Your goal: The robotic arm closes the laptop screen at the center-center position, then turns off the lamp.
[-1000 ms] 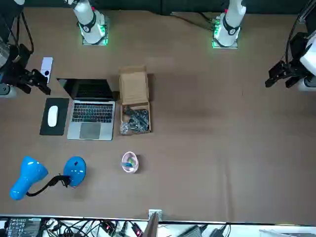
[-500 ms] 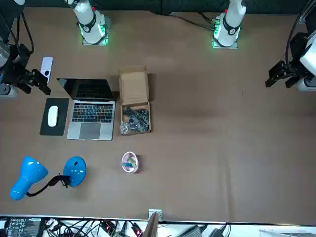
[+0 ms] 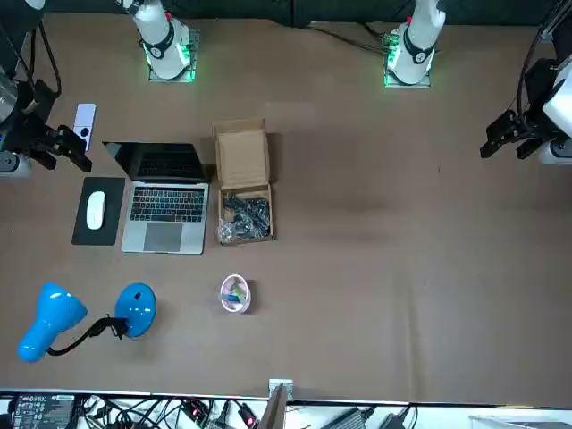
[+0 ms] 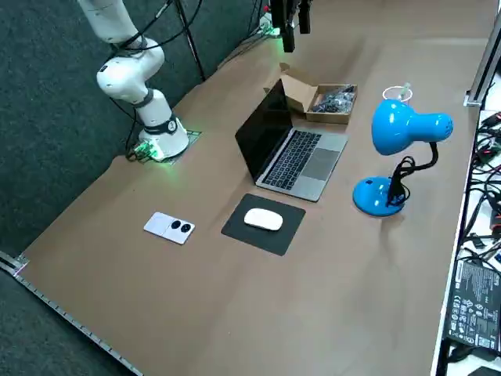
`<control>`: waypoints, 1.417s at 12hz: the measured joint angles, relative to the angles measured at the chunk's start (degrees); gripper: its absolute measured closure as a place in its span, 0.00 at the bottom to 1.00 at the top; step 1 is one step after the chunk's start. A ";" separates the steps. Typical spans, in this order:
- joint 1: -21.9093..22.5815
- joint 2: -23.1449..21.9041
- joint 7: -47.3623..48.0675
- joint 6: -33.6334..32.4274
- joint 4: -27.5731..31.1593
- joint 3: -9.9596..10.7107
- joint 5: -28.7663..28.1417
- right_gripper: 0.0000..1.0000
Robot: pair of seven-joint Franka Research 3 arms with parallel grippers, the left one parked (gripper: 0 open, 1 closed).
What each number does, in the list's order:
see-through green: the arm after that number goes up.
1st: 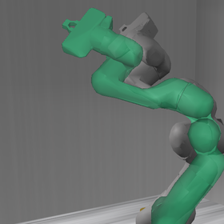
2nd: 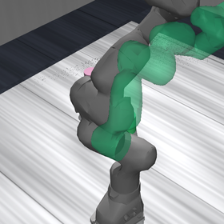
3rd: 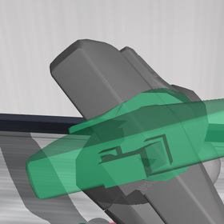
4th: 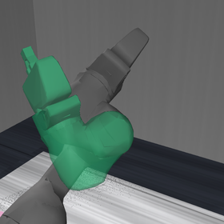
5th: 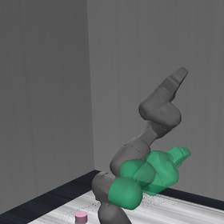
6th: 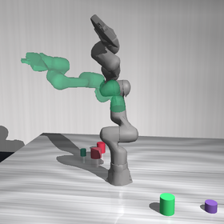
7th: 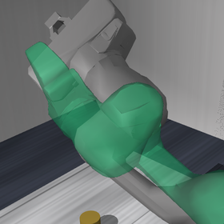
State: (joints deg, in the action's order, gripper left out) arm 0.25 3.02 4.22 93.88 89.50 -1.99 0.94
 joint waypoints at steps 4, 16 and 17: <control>0.00 0.00 -0.10 -0.47 0.00 0.00 0.00 0.00; 1.34 -6.97 -0.43 -3.38 6.90 -0.70 -0.03 0.00; 1.50 -9.33 -0.42 -3.39 9.84 -0.76 -0.04 0.00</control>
State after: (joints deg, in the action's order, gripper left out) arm 1.75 -6.31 3.80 90.49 99.34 -2.74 0.91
